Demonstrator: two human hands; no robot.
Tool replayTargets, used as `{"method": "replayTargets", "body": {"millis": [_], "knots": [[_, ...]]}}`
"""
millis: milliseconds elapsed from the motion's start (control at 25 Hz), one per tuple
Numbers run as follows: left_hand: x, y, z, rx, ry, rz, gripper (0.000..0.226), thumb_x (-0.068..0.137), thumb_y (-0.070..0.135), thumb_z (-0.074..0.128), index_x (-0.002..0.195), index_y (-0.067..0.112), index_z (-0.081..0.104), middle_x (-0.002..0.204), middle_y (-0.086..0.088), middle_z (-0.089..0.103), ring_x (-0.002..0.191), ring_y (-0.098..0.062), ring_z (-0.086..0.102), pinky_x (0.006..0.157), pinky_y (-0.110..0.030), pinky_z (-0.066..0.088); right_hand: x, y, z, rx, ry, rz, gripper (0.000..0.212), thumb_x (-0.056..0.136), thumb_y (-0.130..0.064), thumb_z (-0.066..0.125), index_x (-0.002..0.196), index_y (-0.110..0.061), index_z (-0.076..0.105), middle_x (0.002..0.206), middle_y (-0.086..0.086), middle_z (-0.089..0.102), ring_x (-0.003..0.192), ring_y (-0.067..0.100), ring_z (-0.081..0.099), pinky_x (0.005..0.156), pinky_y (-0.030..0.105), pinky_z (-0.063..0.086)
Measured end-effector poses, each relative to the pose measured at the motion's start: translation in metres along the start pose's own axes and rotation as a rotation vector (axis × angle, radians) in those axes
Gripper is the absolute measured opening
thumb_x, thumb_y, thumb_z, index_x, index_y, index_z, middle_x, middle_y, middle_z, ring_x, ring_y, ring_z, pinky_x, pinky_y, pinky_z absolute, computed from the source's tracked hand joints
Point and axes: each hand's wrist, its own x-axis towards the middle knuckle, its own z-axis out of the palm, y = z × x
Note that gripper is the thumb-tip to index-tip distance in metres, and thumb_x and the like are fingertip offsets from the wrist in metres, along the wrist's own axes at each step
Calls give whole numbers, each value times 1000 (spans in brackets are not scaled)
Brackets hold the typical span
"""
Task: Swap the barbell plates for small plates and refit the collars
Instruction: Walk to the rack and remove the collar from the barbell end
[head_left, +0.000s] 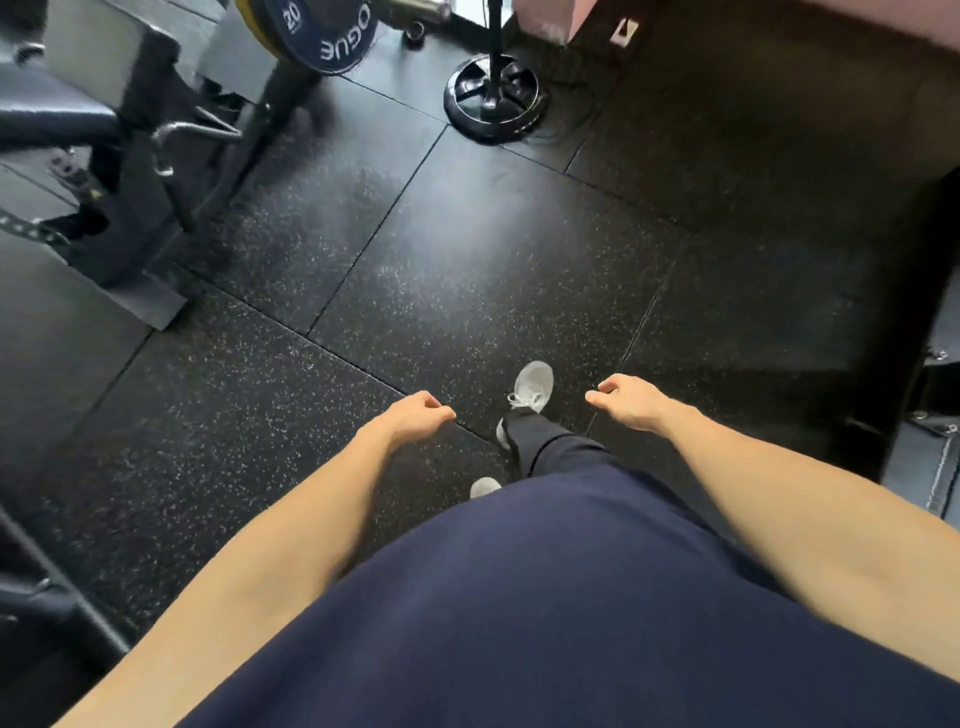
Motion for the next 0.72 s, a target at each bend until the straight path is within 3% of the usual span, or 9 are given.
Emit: {"method": "replayTargets", "body": {"millis": [240,480,720], "knots": [[122,120,-117,180,-12,37,44,84,50,58,118,22,58,120,-1,62,108,-21,58,97,-35,45,104,-49,-94,154,36,60,59,92,-46,56,138,-10,46,135,12,55,118,27,56,103,36,42],[198,251,-197,258,-1,137,33,81,48,60,105,26,57,110,2,64,99,-19,59,89,-32,46,165,-100,-204,316,95,85,60,93,-44,54,143,-14,40,135,10,53,118,26,54,103,37,40],[269,364,-251,486,-84,255,35,82,45,60,110,24,56,108,1,61,94,-18,55,78,-31,42,210,-117,-278,476,163,205,56,95,-43,51,144,-21,36,141,9,47,118,25,53,102,40,40]]}}
